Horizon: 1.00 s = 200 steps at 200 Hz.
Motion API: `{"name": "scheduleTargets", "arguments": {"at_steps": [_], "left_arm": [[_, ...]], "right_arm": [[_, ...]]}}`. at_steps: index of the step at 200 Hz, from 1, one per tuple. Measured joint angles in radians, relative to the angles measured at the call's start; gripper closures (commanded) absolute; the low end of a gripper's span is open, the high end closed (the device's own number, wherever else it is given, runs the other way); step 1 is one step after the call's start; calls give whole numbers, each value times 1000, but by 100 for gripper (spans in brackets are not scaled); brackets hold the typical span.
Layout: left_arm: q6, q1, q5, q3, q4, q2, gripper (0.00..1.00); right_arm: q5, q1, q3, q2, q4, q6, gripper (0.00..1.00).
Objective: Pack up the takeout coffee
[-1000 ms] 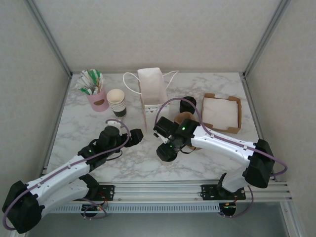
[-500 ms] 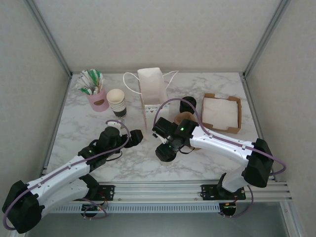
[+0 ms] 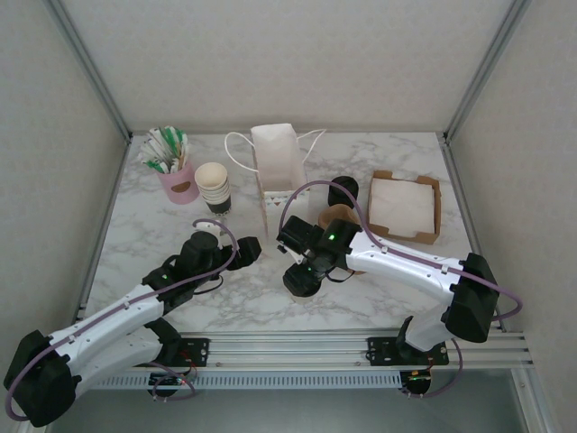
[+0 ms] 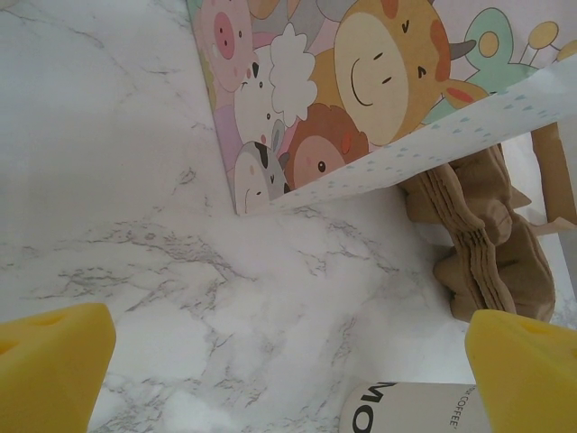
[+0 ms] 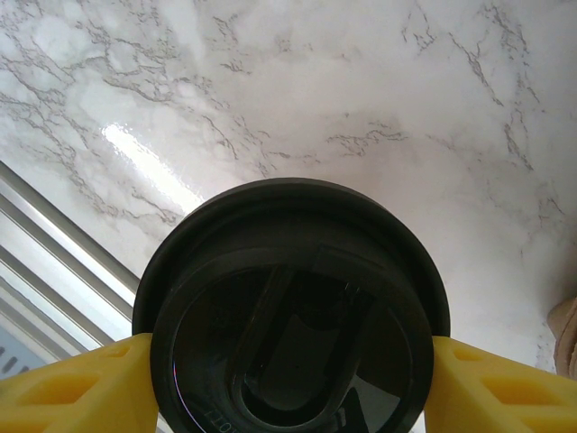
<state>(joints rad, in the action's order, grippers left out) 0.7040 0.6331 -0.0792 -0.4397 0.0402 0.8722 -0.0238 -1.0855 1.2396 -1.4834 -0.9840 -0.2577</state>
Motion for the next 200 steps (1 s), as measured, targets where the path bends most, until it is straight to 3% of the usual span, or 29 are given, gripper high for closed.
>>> {"name": "scheduleTargets", "arguments": {"at_steps": [96,158,200], "left_arm": [[0,0,-1,3,-6,2,1],[21,0,-58,22,-16,34,23],[45,1,-111,57,-22,34,28]], "right_arm": [[9,-4,0,1,0,0,31],[10,-5,-3,2,-1,1,31],[20,-5,-3,2,-1,3,30]]}}
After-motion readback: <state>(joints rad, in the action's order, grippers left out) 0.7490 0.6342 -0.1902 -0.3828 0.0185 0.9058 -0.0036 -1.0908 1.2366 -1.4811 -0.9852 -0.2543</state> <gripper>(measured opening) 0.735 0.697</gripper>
